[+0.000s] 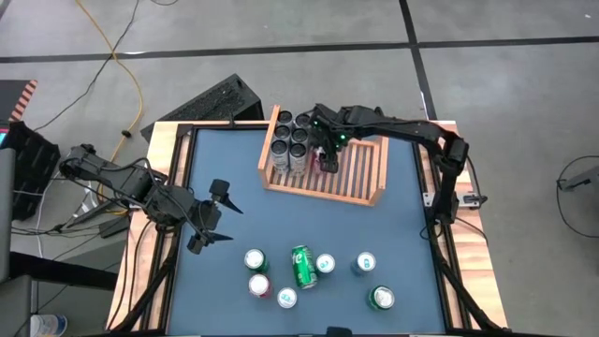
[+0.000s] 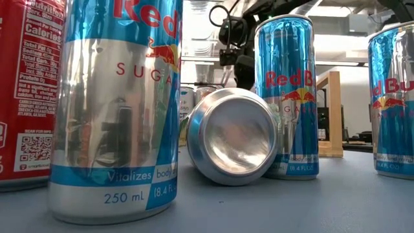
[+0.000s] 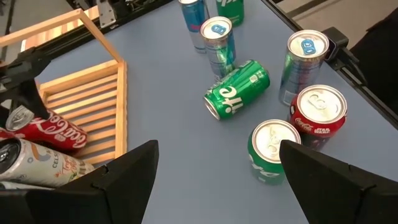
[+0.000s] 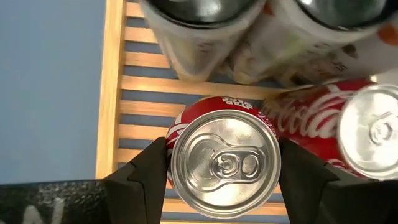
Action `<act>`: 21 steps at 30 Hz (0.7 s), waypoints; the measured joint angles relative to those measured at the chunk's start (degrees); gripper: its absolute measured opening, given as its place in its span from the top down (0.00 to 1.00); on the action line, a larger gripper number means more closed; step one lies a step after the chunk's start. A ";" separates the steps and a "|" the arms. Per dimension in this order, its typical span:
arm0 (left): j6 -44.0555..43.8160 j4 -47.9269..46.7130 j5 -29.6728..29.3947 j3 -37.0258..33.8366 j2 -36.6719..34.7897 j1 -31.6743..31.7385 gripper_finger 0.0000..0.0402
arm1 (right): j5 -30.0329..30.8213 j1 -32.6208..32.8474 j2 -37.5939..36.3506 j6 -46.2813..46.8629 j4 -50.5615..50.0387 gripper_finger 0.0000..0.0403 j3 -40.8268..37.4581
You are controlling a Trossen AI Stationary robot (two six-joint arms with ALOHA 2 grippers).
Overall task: Place canned beverage on shelf
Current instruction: Put the red soda can on the shelf aligned with the other red soda can
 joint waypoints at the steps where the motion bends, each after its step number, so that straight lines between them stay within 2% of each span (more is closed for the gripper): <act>1: 0.00 -0.02 0.00 0.00 0.00 0.00 0.20 | 0.17 -0.16 0.16 -0.24 0.07 0.42 0.00; 21: 0.81 -0.15 -0.25 0.00 0.00 0.02 0.20 | 0.31 -1.57 3.78 -0.93 1.38 0.42 2.73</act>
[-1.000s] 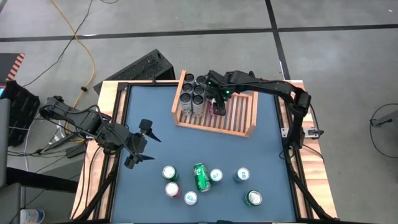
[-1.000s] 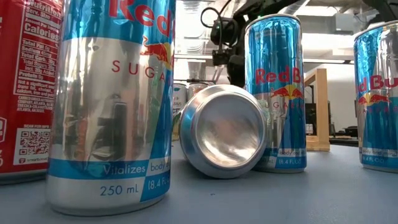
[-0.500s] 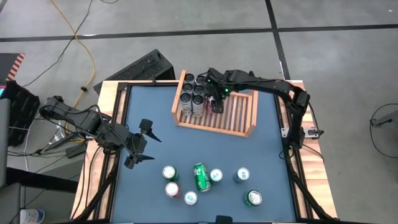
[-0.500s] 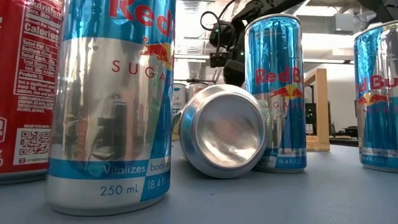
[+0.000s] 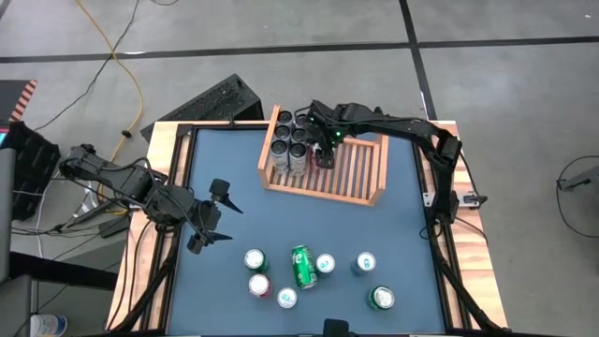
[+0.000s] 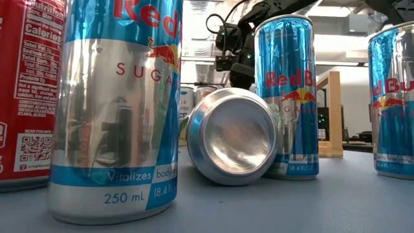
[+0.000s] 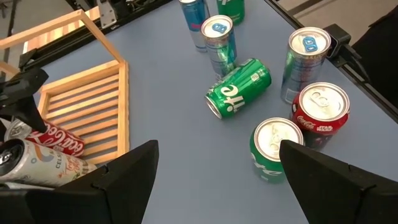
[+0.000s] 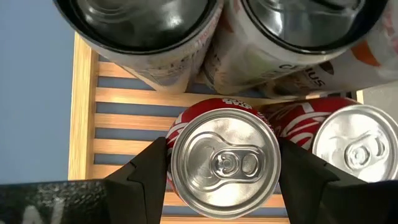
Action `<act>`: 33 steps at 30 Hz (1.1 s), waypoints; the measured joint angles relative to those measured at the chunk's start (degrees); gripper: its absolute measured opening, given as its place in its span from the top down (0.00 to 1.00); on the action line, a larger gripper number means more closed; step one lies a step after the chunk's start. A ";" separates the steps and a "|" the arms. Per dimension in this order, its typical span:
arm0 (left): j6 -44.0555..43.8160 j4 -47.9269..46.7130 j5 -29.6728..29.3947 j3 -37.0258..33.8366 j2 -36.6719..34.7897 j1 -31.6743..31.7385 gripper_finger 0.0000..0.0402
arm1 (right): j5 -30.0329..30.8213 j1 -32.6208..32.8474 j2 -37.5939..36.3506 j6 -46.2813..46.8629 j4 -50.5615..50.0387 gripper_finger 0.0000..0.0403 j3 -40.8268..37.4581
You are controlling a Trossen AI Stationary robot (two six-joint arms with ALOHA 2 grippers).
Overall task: Place canned beverage on shelf
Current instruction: Put the red soda can on the shelf aligned with the other red soda can
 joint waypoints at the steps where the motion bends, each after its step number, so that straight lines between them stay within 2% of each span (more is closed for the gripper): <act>1: 0.00 -0.01 -0.01 0.00 0.00 0.00 0.20 | -0.04 -0.19 0.00 0.06 -0.18 0.42 0.00; 7: -0.04 -0.02 0.01 0.00 0.00 0.00 0.20 | -0.09 -0.33 0.00 0.10 0.32 0.41 0.00; 14: -0.02 -0.02 0.01 0.00 0.00 0.00 0.20 | -1.38 -0.32 0.04 0.09 1.03 0.36 0.02; 28: -0.15 -0.02 0.02 0.00 0.00 0.00 0.20 | -2.97 -0.09 0.04 -0.78 1.26 0.35 0.00; 33: -0.15 -0.02 0.03 0.00 0.00 0.00 0.20 | -2.99 0.01 0.04 -0.80 1.26 0.31 0.00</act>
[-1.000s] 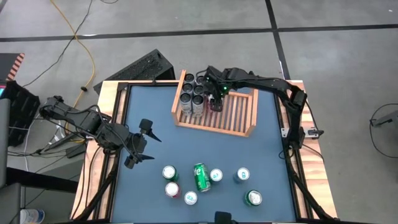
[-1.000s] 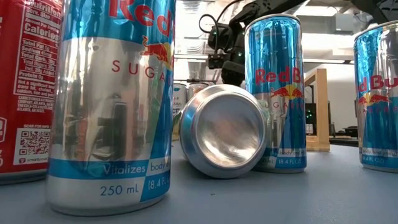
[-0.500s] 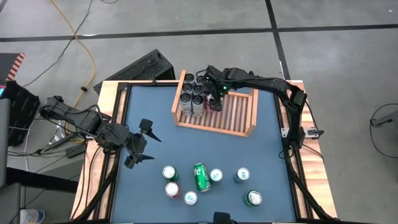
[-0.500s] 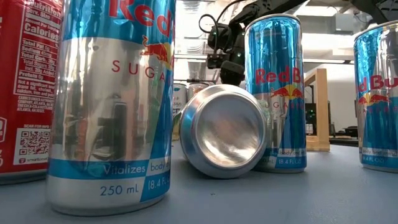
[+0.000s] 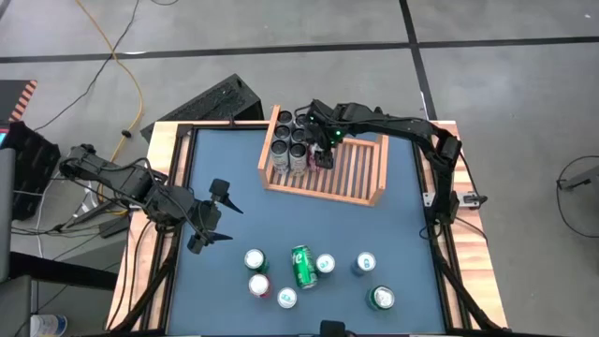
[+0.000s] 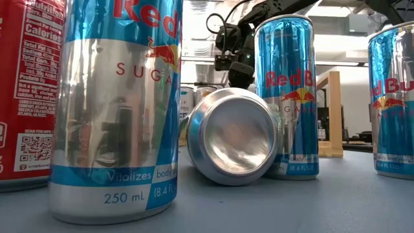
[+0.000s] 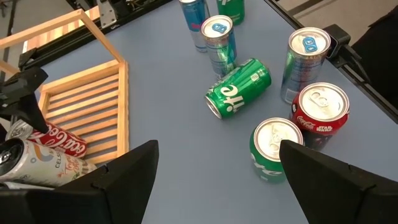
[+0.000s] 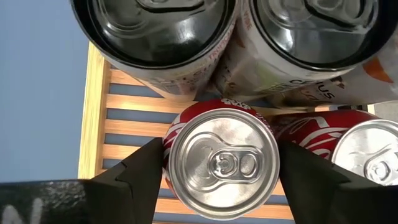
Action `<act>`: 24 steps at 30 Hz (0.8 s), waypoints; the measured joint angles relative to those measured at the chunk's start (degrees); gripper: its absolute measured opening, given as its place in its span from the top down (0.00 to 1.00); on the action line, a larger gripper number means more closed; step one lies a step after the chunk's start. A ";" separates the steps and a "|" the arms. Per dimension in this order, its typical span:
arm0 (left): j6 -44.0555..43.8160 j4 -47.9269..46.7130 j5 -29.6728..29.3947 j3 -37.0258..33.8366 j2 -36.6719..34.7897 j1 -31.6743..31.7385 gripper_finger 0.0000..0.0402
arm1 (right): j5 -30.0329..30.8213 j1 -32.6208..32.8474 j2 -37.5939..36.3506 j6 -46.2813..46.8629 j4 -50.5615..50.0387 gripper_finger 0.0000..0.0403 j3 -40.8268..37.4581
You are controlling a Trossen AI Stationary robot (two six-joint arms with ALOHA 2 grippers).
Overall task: Place canned beverage on shelf
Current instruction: Put the red soda can on the shelf aligned with the other red soda can
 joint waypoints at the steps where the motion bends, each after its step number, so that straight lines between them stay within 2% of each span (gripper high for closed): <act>1: 0.00 0.00 0.00 0.00 0.00 0.00 0.20 | 0.04 0.00 0.00 0.02 0.00 0.30 0.00; 5: -0.02 0.00 -0.02 0.00 0.00 0.00 0.20 | 1.86 0.00 0.00 0.44 0.35 0.27 0.00; 15: -0.23 0.00 -0.01 0.00 0.00 0.00 0.20 | 1.16 0.13 -0.11 0.48 -0.65 0.27 2.20; 24: -0.44 0.00 0.00 0.00 0.00 0.00 0.20 | 1.66 0.37 -0.04 0.52 -6.09 0.26 5.99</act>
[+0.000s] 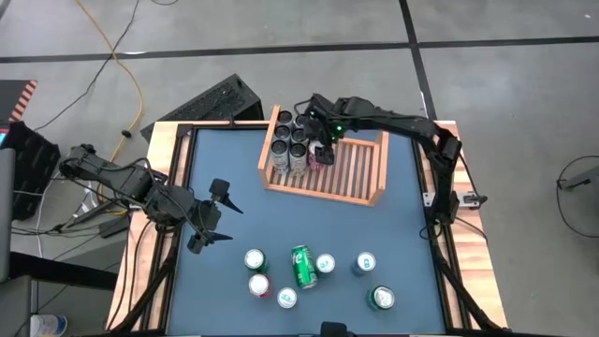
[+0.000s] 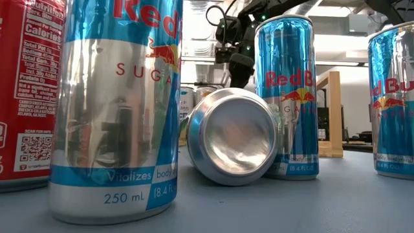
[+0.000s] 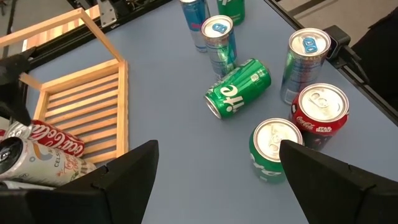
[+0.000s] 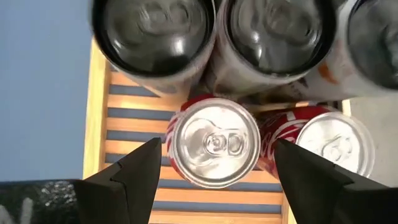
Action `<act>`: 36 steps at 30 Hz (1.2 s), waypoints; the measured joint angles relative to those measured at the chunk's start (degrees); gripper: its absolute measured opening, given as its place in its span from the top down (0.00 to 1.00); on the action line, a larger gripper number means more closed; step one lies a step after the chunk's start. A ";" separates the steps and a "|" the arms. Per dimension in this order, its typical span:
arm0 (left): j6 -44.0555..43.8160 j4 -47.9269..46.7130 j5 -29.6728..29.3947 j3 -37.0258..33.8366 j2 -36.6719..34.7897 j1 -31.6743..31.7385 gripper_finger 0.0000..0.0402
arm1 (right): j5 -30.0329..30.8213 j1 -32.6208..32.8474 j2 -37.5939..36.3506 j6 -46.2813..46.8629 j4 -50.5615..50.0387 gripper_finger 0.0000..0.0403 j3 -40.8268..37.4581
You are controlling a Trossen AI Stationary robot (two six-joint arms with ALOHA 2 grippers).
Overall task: Place canned beverage on shelf
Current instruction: Put the red soda can on the shelf aligned with the other red soda can
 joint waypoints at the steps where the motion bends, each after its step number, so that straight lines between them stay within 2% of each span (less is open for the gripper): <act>1: -0.01 0.00 0.00 0.00 0.00 -0.01 0.20 | 0.00 0.06 0.00 0.00 -0.53 0.26 0.76; 7: -0.02 0.00 0.00 0.00 0.00 0.00 0.20 | 0.17 0.86 0.00 0.20 -8.61 0.26 7.64; 11: -0.58 -0.02 0.00 0.00 0.00 0.00 0.20 | -0.02 2.88 -0.02 3.28 -20.94 0.26 13.67; 15: -0.65 -0.02 0.03 0.00 0.00 -0.01 0.20 | -1.12 8.42 -0.15 6.60 -28.98 0.26 17.39; 19: -1.36 -0.02 1.06 0.00 0.00 0.00 0.20 | -2.75 16.87 -0.09 9.67 -30.84 0.26 18.12; 22: -2.70 -0.02 1.90 0.00 0.00 -0.01 0.20 | -2.80 23.89 -0.07 11.40 -27.55 0.26 18.12; 26: -4.02 -0.02 2.21 0.00 0.00 -0.02 0.20 | 1.12 33.05 -0.07 11.99 -14.37 0.26 18.12; 31: -4.22 0.71 0.39 0.00 0.00 -0.02 0.20 | 10.90 41.04 -0.04 15.44 3.24 0.26 18.14; 36: -9.01 0.58 0.74 0.00 0.00 -0.02 0.20 | 22.31 46.33 1.40 20.11 10.68 0.26 18.28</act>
